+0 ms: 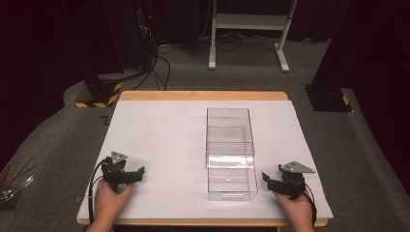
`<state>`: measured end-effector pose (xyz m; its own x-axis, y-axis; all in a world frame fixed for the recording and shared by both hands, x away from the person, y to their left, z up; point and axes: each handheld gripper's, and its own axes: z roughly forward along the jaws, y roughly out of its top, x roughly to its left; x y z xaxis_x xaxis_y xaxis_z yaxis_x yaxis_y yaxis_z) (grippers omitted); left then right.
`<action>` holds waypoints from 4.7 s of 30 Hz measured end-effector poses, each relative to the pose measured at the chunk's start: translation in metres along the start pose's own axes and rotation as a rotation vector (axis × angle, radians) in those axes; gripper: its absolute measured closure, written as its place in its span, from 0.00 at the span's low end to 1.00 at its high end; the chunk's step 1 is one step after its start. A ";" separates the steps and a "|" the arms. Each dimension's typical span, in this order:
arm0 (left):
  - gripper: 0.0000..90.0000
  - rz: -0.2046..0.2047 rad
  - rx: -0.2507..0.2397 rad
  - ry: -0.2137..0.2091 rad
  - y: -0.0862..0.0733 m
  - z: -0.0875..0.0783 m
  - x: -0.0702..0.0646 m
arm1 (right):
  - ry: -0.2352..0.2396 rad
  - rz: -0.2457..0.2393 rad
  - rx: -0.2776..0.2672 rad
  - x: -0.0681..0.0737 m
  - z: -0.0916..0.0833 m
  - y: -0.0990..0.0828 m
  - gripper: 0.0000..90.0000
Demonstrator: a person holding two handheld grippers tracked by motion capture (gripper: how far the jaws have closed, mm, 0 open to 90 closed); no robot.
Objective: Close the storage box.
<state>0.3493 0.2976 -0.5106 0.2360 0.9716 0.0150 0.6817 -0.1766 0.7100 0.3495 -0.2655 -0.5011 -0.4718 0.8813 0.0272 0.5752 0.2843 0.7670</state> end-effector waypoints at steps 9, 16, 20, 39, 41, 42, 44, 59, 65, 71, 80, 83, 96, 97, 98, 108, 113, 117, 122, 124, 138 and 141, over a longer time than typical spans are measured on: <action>0.01 0.001 -0.001 0.005 0.000 0.000 -0.001 | 0.022 0.008 0.005 -0.001 0.001 0.000 0.29; 0.01 0.000 0.001 0.003 0.000 0.000 0.000 | 0.022 -0.020 -0.050 0.000 -0.005 -0.002 0.27; 0.01 -0.001 0.003 0.000 0.000 0.000 0.000 | 0.033 -0.011 -0.075 0.002 -0.010 -0.003 0.27; 0.01 -0.001 0.002 -0.001 0.000 0.000 0.000 | 0.067 -0.052 -0.229 0.017 -0.042 0.009 0.25; 0.01 0.000 0.001 0.002 0.000 0.000 0.000 | 0.077 -0.048 -0.239 0.019 -0.045 0.010 0.24; 0.01 0.001 0.000 0.002 0.000 0.000 0.000 | 0.082 -0.049 -0.246 0.021 -0.047 0.011 0.24; 0.01 0.000 0.001 0.001 0.000 0.000 0.000 | 0.083 -0.056 -0.258 0.024 -0.051 0.012 0.23; 0.01 -0.002 0.003 0.000 0.000 0.000 0.000 | 0.124 -0.080 -0.311 0.042 -0.072 0.014 0.22; 0.01 -0.001 0.004 -0.001 0.000 0.000 0.000 | 0.150 -0.077 -0.325 0.049 -0.079 0.013 0.23; 0.01 -0.002 0.004 0.000 0.000 0.000 0.000 | 0.173 -0.080 -0.322 0.055 -0.080 0.009 0.23; 0.01 -0.005 0.005 0.000 0.000 0.000 0.000 | 0.210 -0.089 -0.301 0.067 -0.077 0.003 0.23; 0.01 -0.005 0.006 -0.001 0.001 0.000 0.000 | 0.215 -0.085 -0.294 0.067 -0.076 0.001 0.23; 0.01 -0.002 0.005 0.000 0.001 0.000 0.000 | 0.241 -0.090 -0.250 0.070 -0.066 -0.006 0.23; 0.01 -0.002 0.005 0.000 0.001 0.000 0.000 | 0.241 -0.090 -0.250 0.070 -0.066 -0.006 0.23; 0.01 -0.002 0.005 0.000 0.001 0.000 0.000 | 0.239 -0.094 -0.244 0.071 -0.066 -0.007 0.23; 0.01 -0.002 0.005 0.000 0.001 0.000 0.000 | 0.248 -0.110 -0.215 0.074 -0.059 -0.009 0.24; 0.01 -0.002 0.005 0.000 0.001 0.000 0.000 | 0.251 -0.107 -0.208 0.073 -0.057 -0.009 0.24; 0.01 -0.002 0.005 0.000 0.000 0.000 0.000 | 0.252 -0.105 -0.206 0.073 -0.056 -0.009 0.23; 0.01 -0.002 0.004 0.000 0.000 0.000 0.000 | 0.255 -0.110 -0.207 0.073 -0.054 -0.008 0.23; 0.01 -0.002 0.004 0.001 0.000 0.000 0.000 | 0.253 -0.107 -0.209 0.071 -0.053 -0.007 0.23; 0.01 -0.001 0.003 0.002 0.000 0.000 0.000 | 0.259 -0.126 -0.203 0.074 -0.043 -0.002 0.20; 0.01 -0.001 0.002 0.002 0.000 0.000 0.000 | 0.254 -0.131 -0.201 0.076 -0.042 -0.002 0.19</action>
<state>0.3494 0.2972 -0.5104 0.2343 0.9720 0.0159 0.6834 -0.1763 0.7085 0.2847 -0.2153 -0.4731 -0.6987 0.7130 0.0594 0.3674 0.2863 0.8849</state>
